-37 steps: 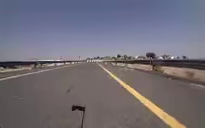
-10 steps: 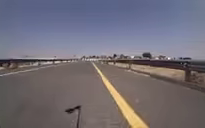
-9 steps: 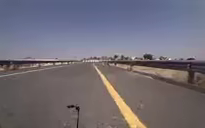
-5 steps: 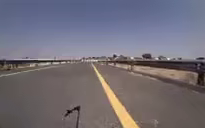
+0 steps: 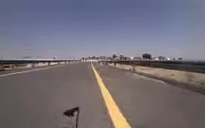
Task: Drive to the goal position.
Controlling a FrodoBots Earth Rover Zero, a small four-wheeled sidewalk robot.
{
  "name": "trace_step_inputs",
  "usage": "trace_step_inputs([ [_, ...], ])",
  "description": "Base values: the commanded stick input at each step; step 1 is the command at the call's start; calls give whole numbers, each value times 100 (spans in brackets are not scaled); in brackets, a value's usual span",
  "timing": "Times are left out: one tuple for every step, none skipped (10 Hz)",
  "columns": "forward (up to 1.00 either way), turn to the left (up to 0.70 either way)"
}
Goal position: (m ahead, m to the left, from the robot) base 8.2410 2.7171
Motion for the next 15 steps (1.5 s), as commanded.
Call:
trace_step_inputs([
  [100,-1],
  [100,-1],
  [100,-1],
  [100,-1],
  [100,-1],
  [100,-1],
  [100,7],
  [100,19],
  [100,32],
  [100,7],
  [100,-1],
  [100,-1],
  [100,-1],
  [100,-1],
  [100,-1],
])
